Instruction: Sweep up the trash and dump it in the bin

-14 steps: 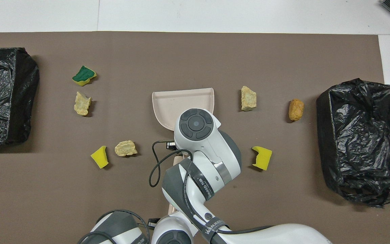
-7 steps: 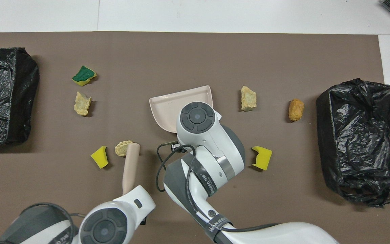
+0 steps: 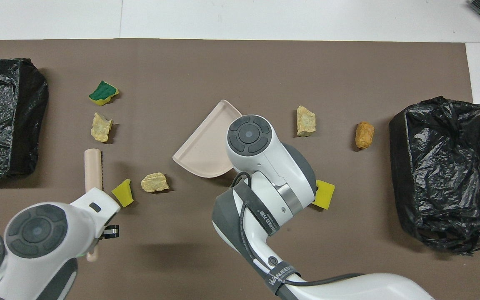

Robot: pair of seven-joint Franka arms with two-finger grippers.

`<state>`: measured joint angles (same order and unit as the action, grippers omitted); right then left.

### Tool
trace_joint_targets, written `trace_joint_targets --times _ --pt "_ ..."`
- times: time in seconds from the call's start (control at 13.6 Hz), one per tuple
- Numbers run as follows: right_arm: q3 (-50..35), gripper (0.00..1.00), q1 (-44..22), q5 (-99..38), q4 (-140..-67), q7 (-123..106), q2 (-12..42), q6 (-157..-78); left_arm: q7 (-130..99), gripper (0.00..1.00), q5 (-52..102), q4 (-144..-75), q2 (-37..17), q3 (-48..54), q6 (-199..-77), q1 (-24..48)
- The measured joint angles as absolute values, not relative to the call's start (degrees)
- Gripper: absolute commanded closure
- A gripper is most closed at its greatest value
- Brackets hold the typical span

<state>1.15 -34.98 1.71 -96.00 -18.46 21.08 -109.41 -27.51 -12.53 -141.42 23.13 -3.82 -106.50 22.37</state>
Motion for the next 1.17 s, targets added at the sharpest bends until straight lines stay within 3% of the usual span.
trace_joint_targets --times 0.22,0.37,0.73,1.17 --pt "1.25 1.0 -30.83 2.08 -95.89 -35.53 19.24 -109.04 -24.24 1.0 -12.55 -141.51 20.88 -3.86 -107.86 15.27" --pt "1.31 1.0 -27.46 2.1 -95.88 -48.48 17.38 -108.27 -24.24 1.0 -12.54 -142.2 19.14 -3.7 -108.13 14.69" --pt "1.06 1.0 -26.68 5.29 -96.39 -69.64 16.35 -108.2 -27.72 1.0 -9.64 -145.88 16.49 -2.52 -113.5 17.23" --pt "0.87 1.0 -26.61 4.88 -101.06 -69.93 16.41 -112.84 -25.17 1.0 -6.64 -144.97 14.07 -2.28 -118.45 22.34"
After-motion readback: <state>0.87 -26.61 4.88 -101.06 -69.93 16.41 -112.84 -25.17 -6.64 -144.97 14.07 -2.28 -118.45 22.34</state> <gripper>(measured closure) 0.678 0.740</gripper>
